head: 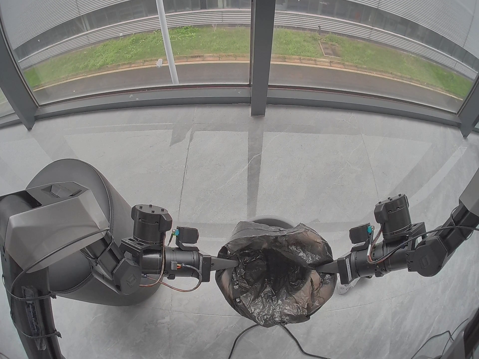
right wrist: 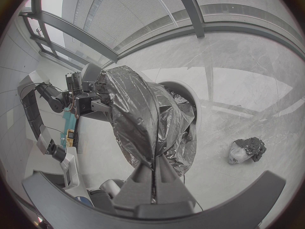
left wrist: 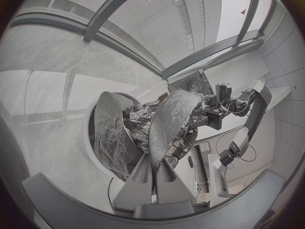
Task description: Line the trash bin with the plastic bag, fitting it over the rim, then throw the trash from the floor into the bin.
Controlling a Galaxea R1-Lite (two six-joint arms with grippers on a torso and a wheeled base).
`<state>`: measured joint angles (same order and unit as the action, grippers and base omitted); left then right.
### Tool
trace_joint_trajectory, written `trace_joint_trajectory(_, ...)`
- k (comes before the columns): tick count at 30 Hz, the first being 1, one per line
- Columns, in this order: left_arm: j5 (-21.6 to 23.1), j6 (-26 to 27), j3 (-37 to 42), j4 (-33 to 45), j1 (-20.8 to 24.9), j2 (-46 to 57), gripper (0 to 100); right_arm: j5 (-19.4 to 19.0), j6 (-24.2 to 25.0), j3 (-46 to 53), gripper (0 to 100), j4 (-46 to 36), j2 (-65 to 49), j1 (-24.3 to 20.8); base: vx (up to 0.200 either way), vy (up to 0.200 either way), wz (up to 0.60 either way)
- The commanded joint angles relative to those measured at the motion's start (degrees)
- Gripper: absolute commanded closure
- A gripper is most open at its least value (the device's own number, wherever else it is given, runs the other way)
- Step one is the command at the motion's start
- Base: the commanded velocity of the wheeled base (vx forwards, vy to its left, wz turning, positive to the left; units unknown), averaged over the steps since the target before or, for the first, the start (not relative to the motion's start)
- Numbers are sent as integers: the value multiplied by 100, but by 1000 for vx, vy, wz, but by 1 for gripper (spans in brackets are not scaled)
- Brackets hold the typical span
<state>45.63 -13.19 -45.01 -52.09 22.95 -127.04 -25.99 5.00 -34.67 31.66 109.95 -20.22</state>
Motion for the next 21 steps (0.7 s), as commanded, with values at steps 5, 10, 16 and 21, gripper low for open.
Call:
trace_joint_trajectory(5,-98,-26,-219,-539,-327,-348,100,50,-175,-594,100,446,800,1,0,0,0)
trace_joint_trajectory(10,-177,-228,-263,-1128,-529,-594,100,85,-210,-1279,100,490,1389,-8,0,0,0)
trace_joint_trajectory(16,-291,-245,-237,-1181,-520,-620,100,164,-306,-1683,100,499,1749,10,0,0,0)
trace_joint_trajectory(21,-291,-237,-289,-1189,-503,-603,100,208,-640,-1780,100,534,1714,203,0,0,0)
